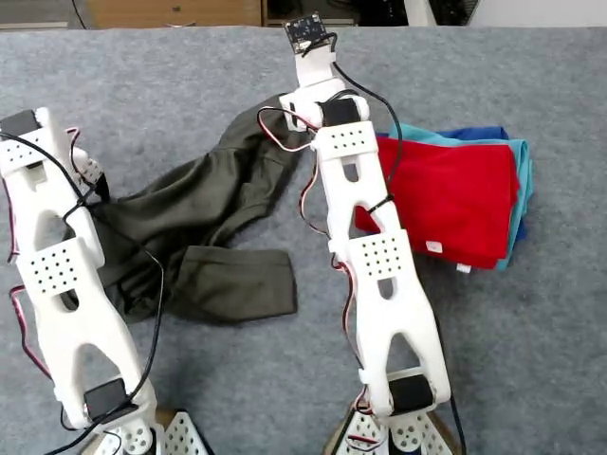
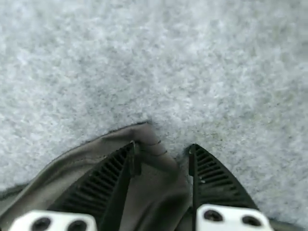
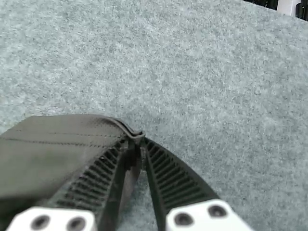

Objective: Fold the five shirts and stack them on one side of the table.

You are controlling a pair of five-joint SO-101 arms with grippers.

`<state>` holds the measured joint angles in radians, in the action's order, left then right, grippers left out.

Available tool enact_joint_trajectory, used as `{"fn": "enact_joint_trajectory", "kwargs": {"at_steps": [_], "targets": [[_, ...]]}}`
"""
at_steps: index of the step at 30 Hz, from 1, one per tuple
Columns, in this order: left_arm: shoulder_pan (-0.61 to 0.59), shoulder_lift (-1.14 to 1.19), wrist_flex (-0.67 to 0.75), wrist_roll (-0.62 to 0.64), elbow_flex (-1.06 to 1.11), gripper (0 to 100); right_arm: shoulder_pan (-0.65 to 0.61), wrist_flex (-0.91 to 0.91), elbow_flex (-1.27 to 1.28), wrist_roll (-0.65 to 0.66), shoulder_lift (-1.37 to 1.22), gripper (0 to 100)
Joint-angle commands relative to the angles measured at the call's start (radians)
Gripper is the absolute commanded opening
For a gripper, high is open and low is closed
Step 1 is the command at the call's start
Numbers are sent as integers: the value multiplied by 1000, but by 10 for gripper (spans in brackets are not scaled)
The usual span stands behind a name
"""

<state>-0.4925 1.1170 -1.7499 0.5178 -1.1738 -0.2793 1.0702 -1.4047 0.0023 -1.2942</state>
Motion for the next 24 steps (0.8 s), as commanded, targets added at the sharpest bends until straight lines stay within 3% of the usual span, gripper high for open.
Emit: {"fn": "enact_joint_trajectory", "kwargs": {"at_steps": [1, 7, 13, 16, 24], "targets": [[-49, -22, -9, 44, -9, 178, -1, -20, -54, 8, 24, 2], [-49, -13, -9, 38, -6, 176, -1, -20, -54, 9, 24, 2], [-52, -13, -9, -49, -8, 13, -1, -18, -54, 9, 24, 2], [-60, -22, -6, -49, -18, 18, -1, -18, -54, 9, 24, 2], [-61, -58, -9, -49, -391, 19, -18, 92, -177, 9, 94, 2]]}}
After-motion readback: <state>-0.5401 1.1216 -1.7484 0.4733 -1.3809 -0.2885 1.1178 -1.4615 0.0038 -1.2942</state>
